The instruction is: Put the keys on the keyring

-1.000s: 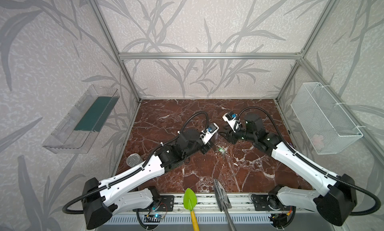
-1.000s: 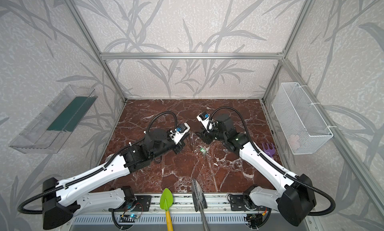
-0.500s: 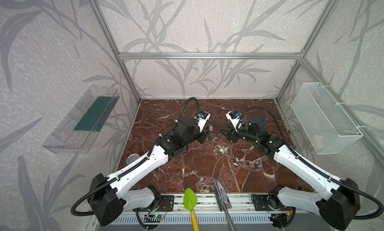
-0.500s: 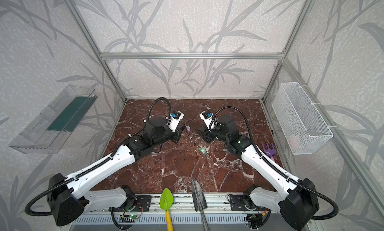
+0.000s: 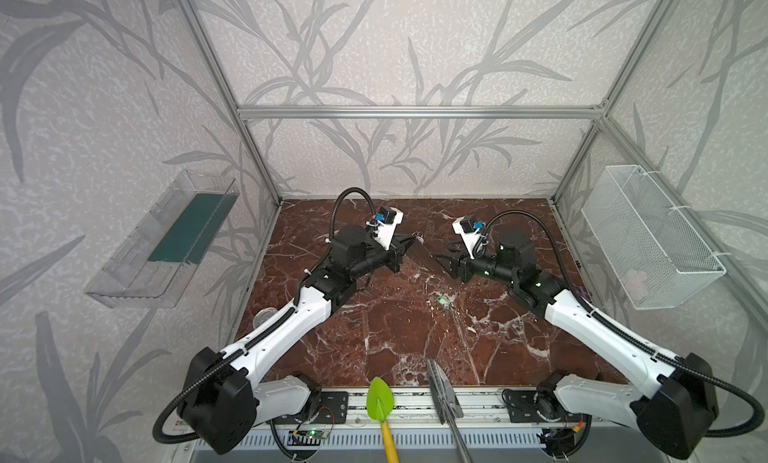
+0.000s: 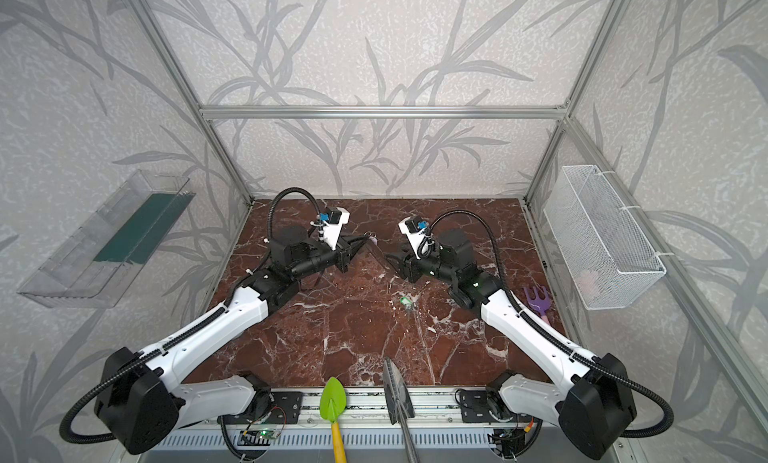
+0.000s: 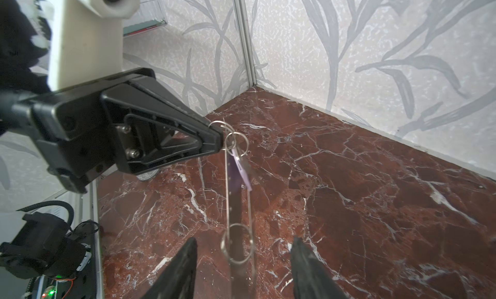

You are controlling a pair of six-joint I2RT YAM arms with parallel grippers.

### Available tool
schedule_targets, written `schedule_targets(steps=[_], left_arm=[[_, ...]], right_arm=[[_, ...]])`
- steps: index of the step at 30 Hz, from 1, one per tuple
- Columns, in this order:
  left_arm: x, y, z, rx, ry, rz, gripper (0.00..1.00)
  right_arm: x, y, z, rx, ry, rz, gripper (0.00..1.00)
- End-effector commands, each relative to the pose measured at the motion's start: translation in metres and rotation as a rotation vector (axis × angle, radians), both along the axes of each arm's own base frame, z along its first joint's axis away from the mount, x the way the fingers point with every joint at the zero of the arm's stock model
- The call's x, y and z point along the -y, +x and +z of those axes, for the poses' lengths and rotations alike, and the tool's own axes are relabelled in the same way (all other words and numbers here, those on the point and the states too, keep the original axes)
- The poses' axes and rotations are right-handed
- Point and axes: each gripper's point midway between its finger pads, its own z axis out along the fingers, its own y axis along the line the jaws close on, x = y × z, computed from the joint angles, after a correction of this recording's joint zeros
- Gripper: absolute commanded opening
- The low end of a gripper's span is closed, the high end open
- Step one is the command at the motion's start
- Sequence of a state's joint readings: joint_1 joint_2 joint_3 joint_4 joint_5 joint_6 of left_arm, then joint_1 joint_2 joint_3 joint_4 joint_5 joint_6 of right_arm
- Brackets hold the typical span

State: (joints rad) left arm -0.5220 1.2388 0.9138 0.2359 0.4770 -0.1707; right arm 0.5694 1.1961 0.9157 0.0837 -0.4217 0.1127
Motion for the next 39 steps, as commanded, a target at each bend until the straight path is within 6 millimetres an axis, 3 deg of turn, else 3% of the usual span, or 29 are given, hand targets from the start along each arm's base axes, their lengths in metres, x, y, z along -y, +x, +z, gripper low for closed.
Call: schedule_targets(steps=[1, 10, 17, 21, 34, 39], left_arm=[[0.012, -0.014, 0.014, 0.018, -0.072, -0.109, 0.0], [0.02, -0.033, 0.009, -0.001, -0.108, -0.218, 0.0], [0.019, -0.038, 0.013, 0.014, -0.128, -0.228, 0.0], [0.019, -0.041, 0.016, 0.019, -0.136, -0.241, 0.0], [0.02, -0.045, 0.021, 0.035, -0.157, -0.26, 0.0], [0.021, -0.046, 0.024, 0.044, -0.175, -0.274, 0.0]], right_arm=[[-0.009, -0.002, 0.007, 0.004, 0.062, 0.051, 0.55], [-0.016, 0.001, 0.01, 0.02, 0.085, 0.076, 0.52], [-0.017, -0.002, 0.008, 0.014, 0.07, 0.094, 0.37], [-0.018, -0.003, 0.009, 0.016, 0.067, 0.103, 0.21], [-0.022, -0.01, 0.006, 0.008, 0.05, 0.161, 0.0], [-0.025, -0.019, 0.001, -0.006, 0.035, 0.214, 0.0]])
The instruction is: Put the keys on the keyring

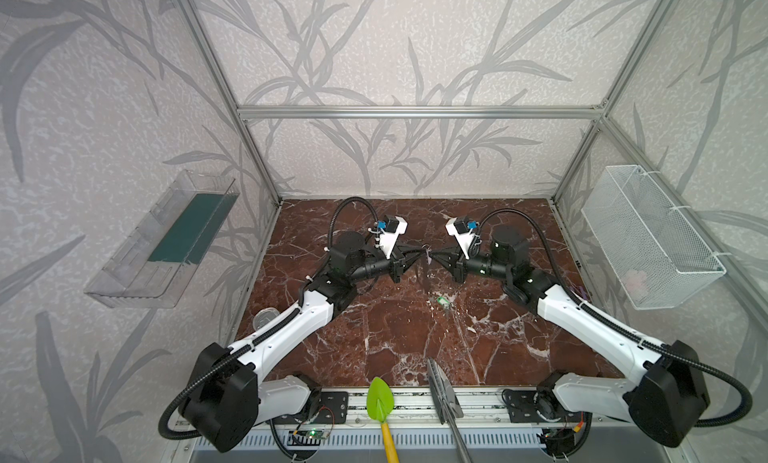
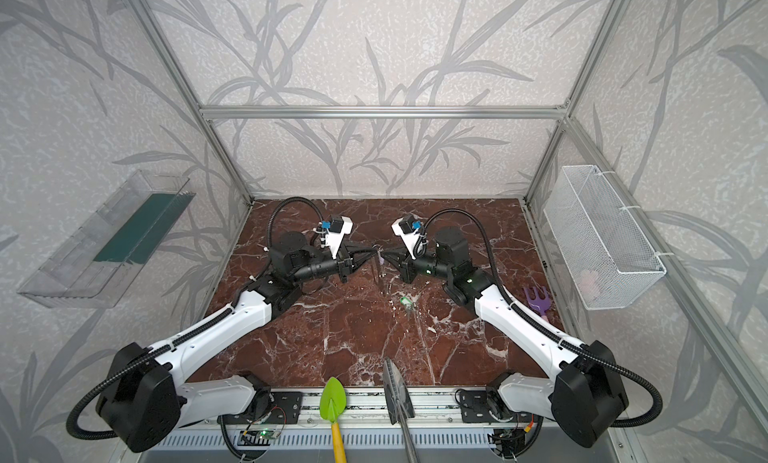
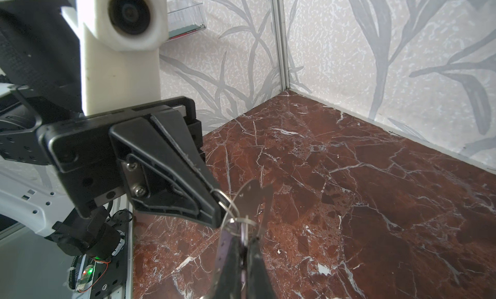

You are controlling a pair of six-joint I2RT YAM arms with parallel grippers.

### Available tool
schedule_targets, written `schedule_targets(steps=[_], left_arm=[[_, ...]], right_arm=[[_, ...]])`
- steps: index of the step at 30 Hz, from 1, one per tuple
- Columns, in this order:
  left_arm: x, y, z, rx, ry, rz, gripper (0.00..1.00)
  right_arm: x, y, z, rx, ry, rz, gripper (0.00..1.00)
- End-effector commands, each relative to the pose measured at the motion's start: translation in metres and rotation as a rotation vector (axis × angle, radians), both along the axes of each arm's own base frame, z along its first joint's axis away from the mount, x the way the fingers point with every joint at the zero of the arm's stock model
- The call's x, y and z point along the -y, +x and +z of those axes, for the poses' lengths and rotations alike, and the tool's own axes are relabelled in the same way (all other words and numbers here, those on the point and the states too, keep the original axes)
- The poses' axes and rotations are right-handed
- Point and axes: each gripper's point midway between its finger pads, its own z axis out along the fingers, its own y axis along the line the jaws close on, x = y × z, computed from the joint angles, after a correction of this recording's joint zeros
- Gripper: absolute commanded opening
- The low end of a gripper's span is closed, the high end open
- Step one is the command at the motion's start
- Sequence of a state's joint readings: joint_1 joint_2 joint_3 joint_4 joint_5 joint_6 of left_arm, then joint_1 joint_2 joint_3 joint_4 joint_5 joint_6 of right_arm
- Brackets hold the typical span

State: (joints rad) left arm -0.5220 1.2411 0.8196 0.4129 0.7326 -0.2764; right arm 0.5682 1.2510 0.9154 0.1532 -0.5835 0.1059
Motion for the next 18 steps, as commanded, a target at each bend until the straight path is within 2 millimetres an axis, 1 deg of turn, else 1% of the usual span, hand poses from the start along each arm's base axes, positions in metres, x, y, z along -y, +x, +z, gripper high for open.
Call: schedule_targets(steps=[1, 6, 10, 11, 13, 15, 16, 18], left_arm=[[0.0, -0.007, 0.028, 0.077, -0.068, -0.027, 0.0], [0.001, -0.007, 0.029, 0.075, -0.075, -0.032, 0.0], [0.001, -0.007, 0.028, 0.073, -0.077, -0.036, 0.0], [0.001, -0.007, 0.028, 0.075, -0.079, -0.036, 0.0], [0.001, -0.007, 0.029, 0.076, -0.08, -0.036, 0.0], [0.001, -0.008, 0.029, 0.077, -0.081, -0.038, 0.0], [0.001, -0.008, 0.029, 0.077, -0.079, -0.04, 0.0], [0.001, -0.009, 0.029, 0.079, -0.08, -0.04, 0.0]], right_arm=[[-0.006, -0.01, 0.002, -0.002, -0.012, 0.077, 0.0], [-0.007, -0.019, -0.006, -0.022, -0.06, 0.133, 0.0], [-0.004, -0.022, -0.01, -0.028, -0.096, 0.132, 0.0], [-0.002, -0.021, -0.009, -0.022, -0.1, 0.121, 0.04], [0.003, -0.018, -0.007, -0.01, -0.105, 0.093, 0.2], [0.009, -0.016, -0.003, 0.008, -0.104, 0.062, 0.32], [0.012, -0.014, 0.0, 0.02, -0.101, 0.042, 0.35], [0.019, -0.011, 0.009, 0.053, -0.082, 0.005, 0.37]])
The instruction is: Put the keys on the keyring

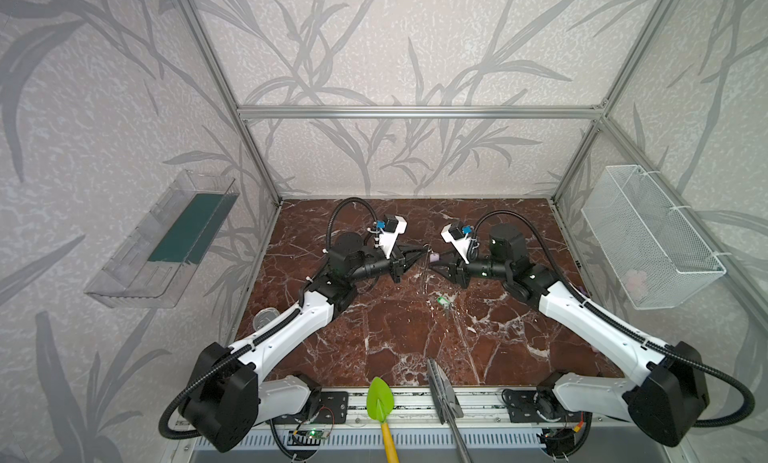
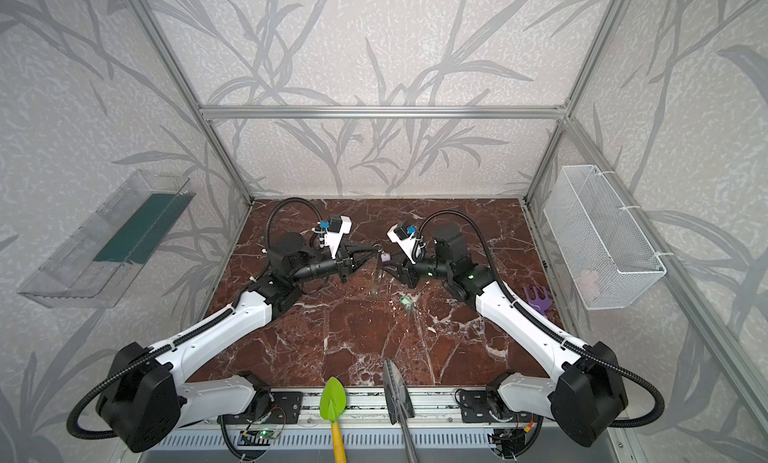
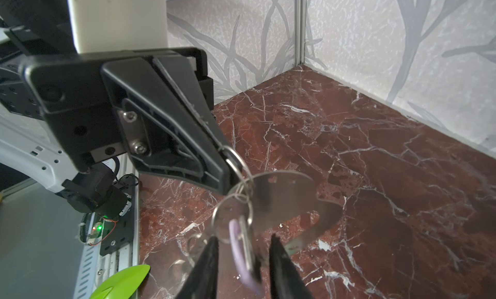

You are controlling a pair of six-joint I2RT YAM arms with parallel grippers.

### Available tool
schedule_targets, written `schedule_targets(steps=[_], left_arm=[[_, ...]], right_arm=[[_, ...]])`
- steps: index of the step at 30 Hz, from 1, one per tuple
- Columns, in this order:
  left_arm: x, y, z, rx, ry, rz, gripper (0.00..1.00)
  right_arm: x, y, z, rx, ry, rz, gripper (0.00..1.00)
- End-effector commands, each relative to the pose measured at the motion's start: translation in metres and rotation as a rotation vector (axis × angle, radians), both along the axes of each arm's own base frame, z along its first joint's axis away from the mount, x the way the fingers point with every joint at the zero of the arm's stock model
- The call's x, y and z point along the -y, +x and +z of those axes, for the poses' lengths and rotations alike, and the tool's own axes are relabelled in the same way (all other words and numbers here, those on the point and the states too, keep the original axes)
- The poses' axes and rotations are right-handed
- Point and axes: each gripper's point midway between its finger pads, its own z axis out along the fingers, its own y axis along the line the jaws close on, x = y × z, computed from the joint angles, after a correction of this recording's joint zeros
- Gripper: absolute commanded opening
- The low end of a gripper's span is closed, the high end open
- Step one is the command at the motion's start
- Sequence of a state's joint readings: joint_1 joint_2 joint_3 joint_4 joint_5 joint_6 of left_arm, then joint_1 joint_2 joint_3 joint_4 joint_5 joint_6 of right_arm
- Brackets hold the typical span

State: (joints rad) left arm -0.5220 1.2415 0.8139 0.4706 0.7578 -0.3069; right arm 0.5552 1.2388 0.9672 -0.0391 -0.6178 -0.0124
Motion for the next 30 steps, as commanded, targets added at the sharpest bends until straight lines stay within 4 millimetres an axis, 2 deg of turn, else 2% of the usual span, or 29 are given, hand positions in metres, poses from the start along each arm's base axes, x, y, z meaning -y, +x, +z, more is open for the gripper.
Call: schedule_targets(steps=[1, 7, 11, 19, 30], left_arm=[[-0.001, -0.006, 0.019, 0.062, -0.043, -0.017, 0.0], [-0.001, -0.007, 0.02, 0.067, -0.049, -0.02, 0.0], [0.0, -0.011, 0.021, 0.072, -0.059, -0.042, 0.0], [0.001, -0.025, 0.025, 0.088, -0.083, -0.109, 0.0], [-0.001, -0.026, 0.023, 0.09, -0.075, -0.101, 0.0]], right_arm=[[0.015, 0.001, 0.024, 0.085, 0.034, -0.063, 0.38], [0.026, -0.002, 0.051, 0.21, 0.11, -0.117, 0.39], [0.024, -0.005, 0.063, 0.255, 0.151, -0.087, 0.39], [0.01, 0.002, 0.063, 0.251, 0.165, -0.022, 0.28], [0.005, -0.005, 0.068, 0.247, 0.204, 0.031, 0.25]])
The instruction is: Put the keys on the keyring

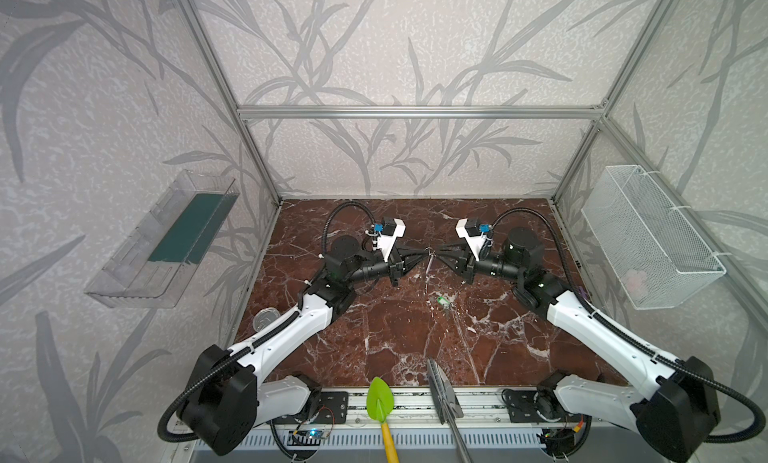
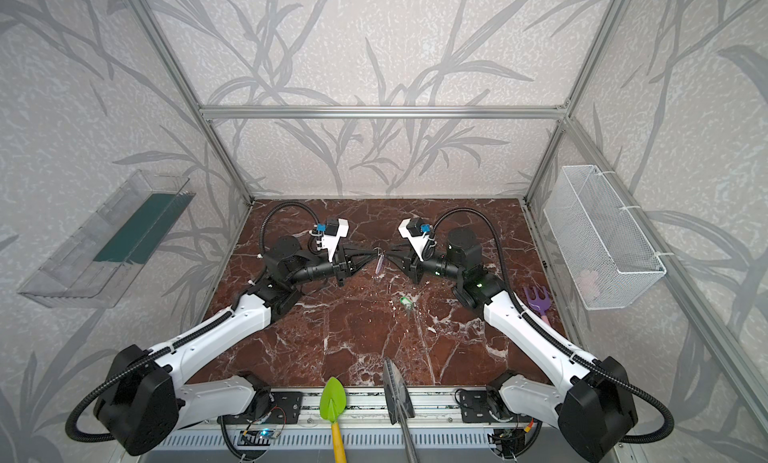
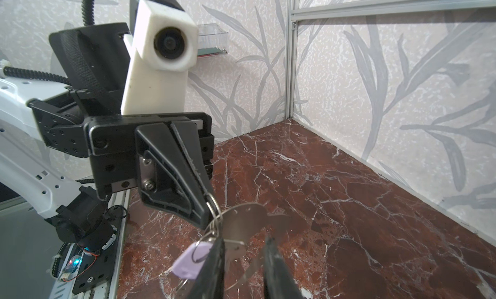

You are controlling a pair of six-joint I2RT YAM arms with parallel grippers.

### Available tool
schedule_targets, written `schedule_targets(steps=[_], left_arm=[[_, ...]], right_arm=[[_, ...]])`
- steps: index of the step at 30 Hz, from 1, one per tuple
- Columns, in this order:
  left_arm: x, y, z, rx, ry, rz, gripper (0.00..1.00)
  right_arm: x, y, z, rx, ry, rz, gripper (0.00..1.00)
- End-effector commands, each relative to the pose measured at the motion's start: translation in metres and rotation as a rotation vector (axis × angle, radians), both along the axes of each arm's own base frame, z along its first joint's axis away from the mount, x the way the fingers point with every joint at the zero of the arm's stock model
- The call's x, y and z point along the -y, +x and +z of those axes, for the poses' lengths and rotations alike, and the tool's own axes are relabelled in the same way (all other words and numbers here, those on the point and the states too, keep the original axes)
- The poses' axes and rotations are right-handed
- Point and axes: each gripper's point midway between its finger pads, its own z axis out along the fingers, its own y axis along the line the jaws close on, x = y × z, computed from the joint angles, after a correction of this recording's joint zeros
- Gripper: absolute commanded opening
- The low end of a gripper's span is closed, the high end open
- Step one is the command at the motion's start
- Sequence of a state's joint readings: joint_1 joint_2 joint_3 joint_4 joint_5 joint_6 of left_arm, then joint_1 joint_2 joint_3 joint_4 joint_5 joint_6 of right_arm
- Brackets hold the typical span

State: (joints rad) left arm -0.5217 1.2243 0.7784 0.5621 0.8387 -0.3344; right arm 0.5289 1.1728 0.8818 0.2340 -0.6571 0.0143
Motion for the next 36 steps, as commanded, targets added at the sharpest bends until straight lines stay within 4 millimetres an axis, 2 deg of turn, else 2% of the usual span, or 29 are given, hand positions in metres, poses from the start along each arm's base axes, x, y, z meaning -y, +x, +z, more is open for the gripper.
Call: schedule_targets(steps=[1, 20, 24, 27, 29, 33, 36], left_arm=[[-0.002, -0.009, 0.014, 0.05, -0.032, -0.021, 0.0], [-0.001, -0.015, 0.015, 0.053, -0.035, -0.056, 0.0], [0.0, -0.015, 0.015, 0.055, -0.036, -0.058, 0.0], [0.0, -0.015, 0.015, 0.053, -0.036, -0.061, 0.0], [0.0, -0.014, 0.014, 0.05, -0.035, -0.058, 0.0], [0.0, -0.011, 0.012, 0.042, -0.029, -0.043, 0.0], [-0.004, 0.0, 0.006, 0.027, 0.002, 0.025, 0.01]], right_arm=[[-0.001, -0.005, 0.027, 0.062, 0.054, 0.03, 0.25], [-0.012, -0.007, 0.025, 0.03, 0.057, 0.106, 0.17], [-0.015, -0.009, 0.023, 0.017, 0.055, 0.134, 0.13], [-0.017, -0.012, 0.022, 0.011, 0.053, 0.162, 0.06], [-0.017, -0.014, 0.022, 0.009, 0.053, 0.176, 0.0], [-0.017, -0.014, 0.019, 0.011, 0.035, 0.172, 0.0], [-0.012, -0.004, 0.012, 0.003, -0.018, 0.106, 0.0]])
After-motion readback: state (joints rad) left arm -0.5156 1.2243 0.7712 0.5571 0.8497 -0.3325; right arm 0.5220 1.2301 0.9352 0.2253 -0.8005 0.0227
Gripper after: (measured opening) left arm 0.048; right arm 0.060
